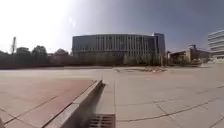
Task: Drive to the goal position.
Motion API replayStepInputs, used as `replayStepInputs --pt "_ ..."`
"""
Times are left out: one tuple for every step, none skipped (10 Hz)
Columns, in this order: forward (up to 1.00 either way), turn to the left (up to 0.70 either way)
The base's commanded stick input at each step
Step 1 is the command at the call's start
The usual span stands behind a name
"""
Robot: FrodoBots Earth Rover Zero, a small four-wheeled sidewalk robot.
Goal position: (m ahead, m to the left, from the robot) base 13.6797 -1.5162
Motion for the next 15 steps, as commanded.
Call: replayStepInputs --pt "0.7 0.0" --pt "0.7 -0.01" --pt "0.7 -0.18" --pt "0.7 -0.26" --pt "0.7 -0.04" --pt "0.7 0.0" --pt "0.7 0.0" --pt "0.7 0.0" --pt "0.7 0.0" --pt "0.7 0.0" --pt "0.7 0.0" --pt "0.7 0.0" --pt "0.7 0.0" --pt "0.7 0.0" --pt "0.7 0.0"
